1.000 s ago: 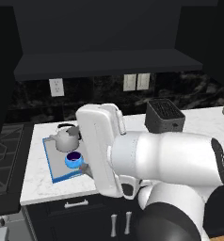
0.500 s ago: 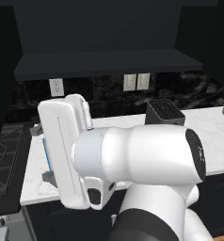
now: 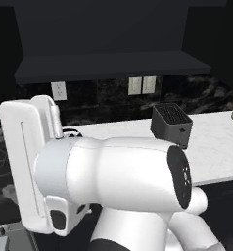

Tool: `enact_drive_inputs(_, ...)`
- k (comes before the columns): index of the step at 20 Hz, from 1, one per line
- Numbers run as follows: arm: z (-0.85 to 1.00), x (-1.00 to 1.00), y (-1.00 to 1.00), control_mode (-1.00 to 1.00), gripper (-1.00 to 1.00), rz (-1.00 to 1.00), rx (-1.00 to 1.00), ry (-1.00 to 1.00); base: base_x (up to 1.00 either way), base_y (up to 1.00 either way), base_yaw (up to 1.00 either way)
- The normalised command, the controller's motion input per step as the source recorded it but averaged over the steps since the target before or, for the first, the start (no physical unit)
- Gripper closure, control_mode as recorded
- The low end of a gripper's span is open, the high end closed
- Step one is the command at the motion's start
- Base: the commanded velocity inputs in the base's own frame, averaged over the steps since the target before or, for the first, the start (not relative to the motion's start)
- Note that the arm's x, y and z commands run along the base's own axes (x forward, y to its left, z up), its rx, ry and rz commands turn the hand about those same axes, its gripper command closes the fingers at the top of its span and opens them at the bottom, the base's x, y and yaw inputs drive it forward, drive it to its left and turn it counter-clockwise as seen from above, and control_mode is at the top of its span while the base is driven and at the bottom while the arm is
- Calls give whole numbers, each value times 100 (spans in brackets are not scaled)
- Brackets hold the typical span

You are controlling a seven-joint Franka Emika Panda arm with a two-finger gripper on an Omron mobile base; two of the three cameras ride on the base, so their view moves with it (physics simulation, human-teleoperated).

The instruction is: Pick the kettle from the counter and place it on the tray. Then pick the mug from the cabinet and place it on the tray. Then close the cabinet doors.

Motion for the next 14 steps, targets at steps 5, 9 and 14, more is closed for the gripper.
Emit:
enact_drive_inputs(5, 18, 10, 32, -100, -100, 0, 0, 3, 0, 0, 0)
enact_drive_inputs(9, 1, 30, 31, -100, -100, 0, 0, 0, 0, 0, 0)
enact_drive_inputs(14, 0, 34, 46, -100, -100, 0, 0, -1, 0, 0, 0)
